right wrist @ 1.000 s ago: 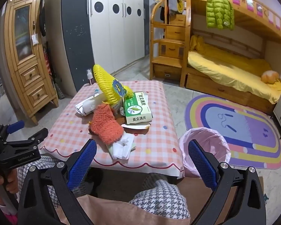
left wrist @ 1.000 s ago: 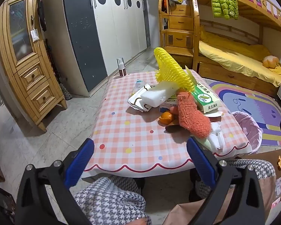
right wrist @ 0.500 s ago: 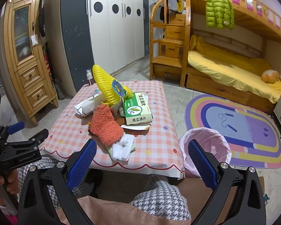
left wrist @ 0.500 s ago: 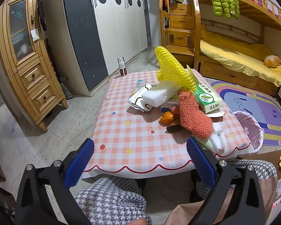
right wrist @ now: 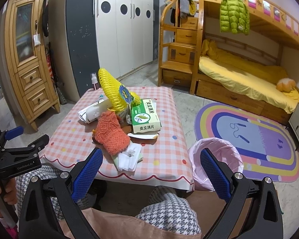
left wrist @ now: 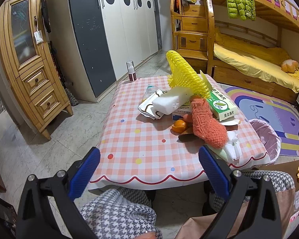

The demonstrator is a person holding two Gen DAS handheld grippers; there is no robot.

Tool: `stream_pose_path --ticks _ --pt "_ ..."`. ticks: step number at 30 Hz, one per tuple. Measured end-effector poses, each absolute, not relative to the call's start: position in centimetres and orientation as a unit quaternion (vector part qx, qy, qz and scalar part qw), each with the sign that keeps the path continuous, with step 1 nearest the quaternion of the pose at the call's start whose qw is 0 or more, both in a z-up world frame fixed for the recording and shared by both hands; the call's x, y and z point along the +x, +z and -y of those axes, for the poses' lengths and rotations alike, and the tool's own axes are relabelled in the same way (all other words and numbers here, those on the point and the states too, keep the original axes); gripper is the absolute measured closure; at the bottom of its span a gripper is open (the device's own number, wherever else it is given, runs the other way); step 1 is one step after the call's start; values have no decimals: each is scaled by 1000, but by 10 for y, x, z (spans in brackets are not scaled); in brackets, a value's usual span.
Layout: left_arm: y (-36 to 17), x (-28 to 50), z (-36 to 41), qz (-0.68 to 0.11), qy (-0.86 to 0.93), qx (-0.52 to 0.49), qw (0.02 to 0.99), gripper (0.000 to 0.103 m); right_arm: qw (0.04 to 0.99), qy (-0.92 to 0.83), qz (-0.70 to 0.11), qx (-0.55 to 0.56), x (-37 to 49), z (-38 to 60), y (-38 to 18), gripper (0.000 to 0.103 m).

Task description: Collect trash

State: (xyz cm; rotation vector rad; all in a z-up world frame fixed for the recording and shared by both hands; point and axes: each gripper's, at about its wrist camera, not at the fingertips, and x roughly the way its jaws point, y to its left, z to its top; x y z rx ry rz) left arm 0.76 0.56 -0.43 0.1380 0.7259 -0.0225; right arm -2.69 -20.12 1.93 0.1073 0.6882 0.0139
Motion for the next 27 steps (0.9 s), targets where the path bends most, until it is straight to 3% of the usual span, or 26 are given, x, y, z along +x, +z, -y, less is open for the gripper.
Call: stream_pose_path --ticks 27 --pt "-4 7 -5 -354 -11 68 933 7 940 6 -337 50 -28 200 22 6"
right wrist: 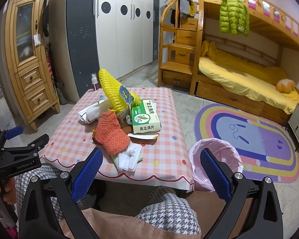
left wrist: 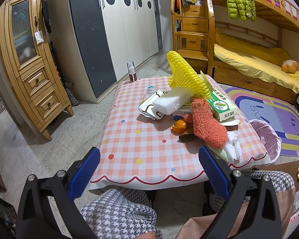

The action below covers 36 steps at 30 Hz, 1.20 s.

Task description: Collect trash

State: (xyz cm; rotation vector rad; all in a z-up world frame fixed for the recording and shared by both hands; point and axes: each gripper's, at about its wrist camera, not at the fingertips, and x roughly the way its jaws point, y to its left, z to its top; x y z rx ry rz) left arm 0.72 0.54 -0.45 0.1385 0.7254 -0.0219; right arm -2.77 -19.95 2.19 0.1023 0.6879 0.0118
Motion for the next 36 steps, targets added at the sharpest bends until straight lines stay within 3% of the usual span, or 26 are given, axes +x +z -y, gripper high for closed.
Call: stream_pose_path --ticks 36 --pt "-13 20 -14 -363 14 71 929 7 934 29 -352 57 -8 191 6 6"
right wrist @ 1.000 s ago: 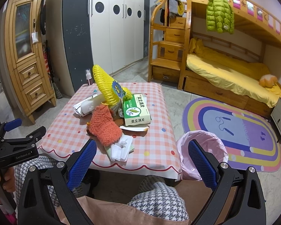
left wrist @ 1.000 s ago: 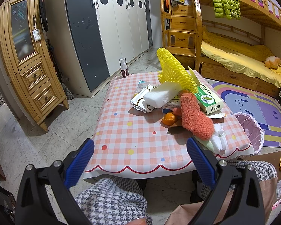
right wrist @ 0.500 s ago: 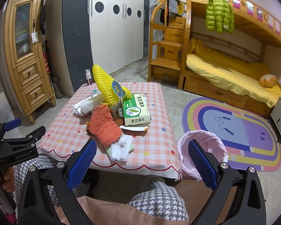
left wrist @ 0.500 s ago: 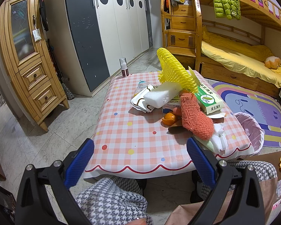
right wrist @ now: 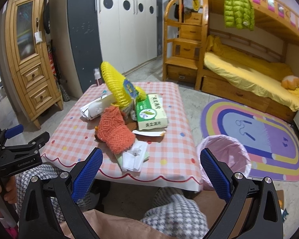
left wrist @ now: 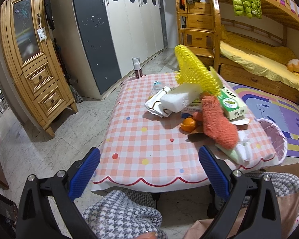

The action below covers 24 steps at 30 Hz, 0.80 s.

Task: Collect trash
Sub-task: 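Grasp the yellow foam net with the left tool while the right tool grasps the green medicine box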

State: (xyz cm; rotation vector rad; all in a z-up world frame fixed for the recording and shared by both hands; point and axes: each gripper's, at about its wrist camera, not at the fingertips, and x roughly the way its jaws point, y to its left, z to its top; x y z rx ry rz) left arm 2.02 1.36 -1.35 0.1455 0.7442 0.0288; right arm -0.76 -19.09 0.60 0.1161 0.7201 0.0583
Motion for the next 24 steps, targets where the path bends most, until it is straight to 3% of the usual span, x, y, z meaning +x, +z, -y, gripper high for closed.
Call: stream_pose_path --ticks 15,24 --pt "-53 85 -33 -387 10 53 920 7 931 66 -359 -6 71 145 -33 6" --pt "-22 133 1 -355 -58 51 931 7 945 16 -325 6 125 185 -19 11"
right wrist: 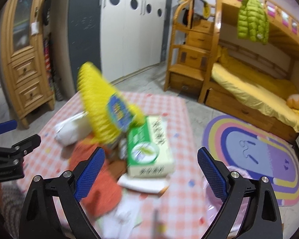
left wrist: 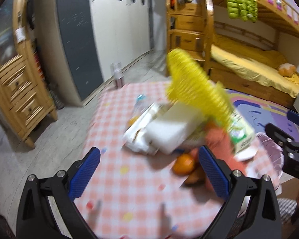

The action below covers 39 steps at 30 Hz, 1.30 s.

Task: Collect trash
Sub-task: 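Grasp the yellow foam net with the left tool while the right tool grasps the green medicine box, then carry the medicine box and foam net to the pink wastebasket and release both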

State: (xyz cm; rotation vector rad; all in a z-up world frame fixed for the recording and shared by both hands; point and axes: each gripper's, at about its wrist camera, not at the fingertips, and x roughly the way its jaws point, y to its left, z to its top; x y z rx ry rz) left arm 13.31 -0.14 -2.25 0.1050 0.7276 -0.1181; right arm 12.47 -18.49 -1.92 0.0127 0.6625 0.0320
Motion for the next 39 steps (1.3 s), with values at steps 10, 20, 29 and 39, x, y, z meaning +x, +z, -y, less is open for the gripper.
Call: stream_pose_path --ticks 10,20,29,39 --pt "-16 191 63 -351 -124 70 925 14 938 -20 -341 48 175 221 -38 57" --pt "-36 219 90 -360 -179 65 913 82 928 5 -364 82 180 238 -59 60" --pt "-6 188 91 -237 -163 99 953 89 923 58 -374 64 178 212 -68 14" --pt "-1 194 64 -238 -135 89 958 89 897 72 -436 -13 196 178 -95 13"
